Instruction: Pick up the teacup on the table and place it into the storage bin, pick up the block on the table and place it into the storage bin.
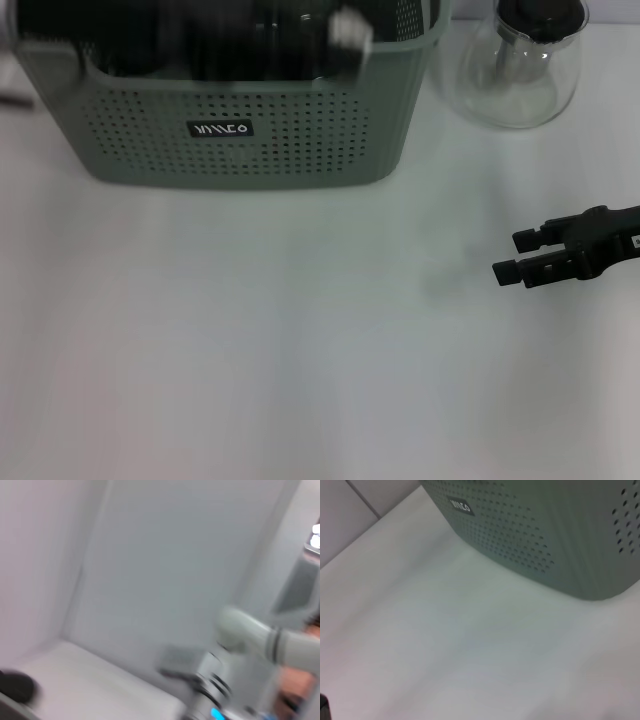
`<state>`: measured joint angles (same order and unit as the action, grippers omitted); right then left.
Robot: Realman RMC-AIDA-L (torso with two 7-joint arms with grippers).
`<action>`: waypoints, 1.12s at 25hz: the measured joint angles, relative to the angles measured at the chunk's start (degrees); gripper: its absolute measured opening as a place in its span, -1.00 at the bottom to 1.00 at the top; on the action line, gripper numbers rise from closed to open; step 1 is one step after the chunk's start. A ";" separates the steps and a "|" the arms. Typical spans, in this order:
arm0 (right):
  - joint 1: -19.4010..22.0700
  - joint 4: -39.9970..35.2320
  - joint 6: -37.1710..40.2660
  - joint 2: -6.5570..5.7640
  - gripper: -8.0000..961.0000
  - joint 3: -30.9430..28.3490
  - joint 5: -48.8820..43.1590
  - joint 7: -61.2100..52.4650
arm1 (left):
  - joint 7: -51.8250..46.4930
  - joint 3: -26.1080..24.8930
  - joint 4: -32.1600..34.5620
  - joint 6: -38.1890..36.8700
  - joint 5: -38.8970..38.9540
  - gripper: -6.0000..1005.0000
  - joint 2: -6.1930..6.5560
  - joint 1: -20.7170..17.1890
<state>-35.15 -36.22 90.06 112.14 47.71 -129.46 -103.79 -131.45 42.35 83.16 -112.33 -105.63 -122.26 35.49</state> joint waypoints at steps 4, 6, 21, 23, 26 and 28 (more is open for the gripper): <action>-0.23 0.00 -0.02 0.09 0.72 0.21 0.00 -0.37 | -6.86 5.35 -0.15 16.60 -5.23 -0.08 2.18 3.76; -0.33 0.00 -0.03 0.17 0.72 0.21 0.00 -0.41 | -11.17 8.75 -2.82 23.77 -14.10 -0.06 3.13 6.80; -1.79 0.00 0.02 0.58 0.72 0.28 -1.76 -1.12 | -19.06 11.43 -30.59 42.49 -52.83 0.05 3.88 22.02; -1.81 0.00 -0.02 0.58 0.72 0.28 -1.84 -1.12 | -19.09 11.44 -30.78 43.38 -53.89 0.06 3.76 22.11; -1.82 0.00 -0.03 0.58 0.71 0.28 -1.86 -1.13 | -19.11 11.46 -31.13 44.79 -55.28 0.09 3.61 22.13; -1.84 0.01 -0.03 0.58 0.71 0.28 -1.85 -1.14 | -19.12 11.47 -31.26 45.50 -55.91 0.10 3.54 22.06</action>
<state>-36.99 -36.21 90.03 112.72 47.99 -131.32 -104.93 -150.56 53.82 51.90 -66.82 -161.55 -118.72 57.54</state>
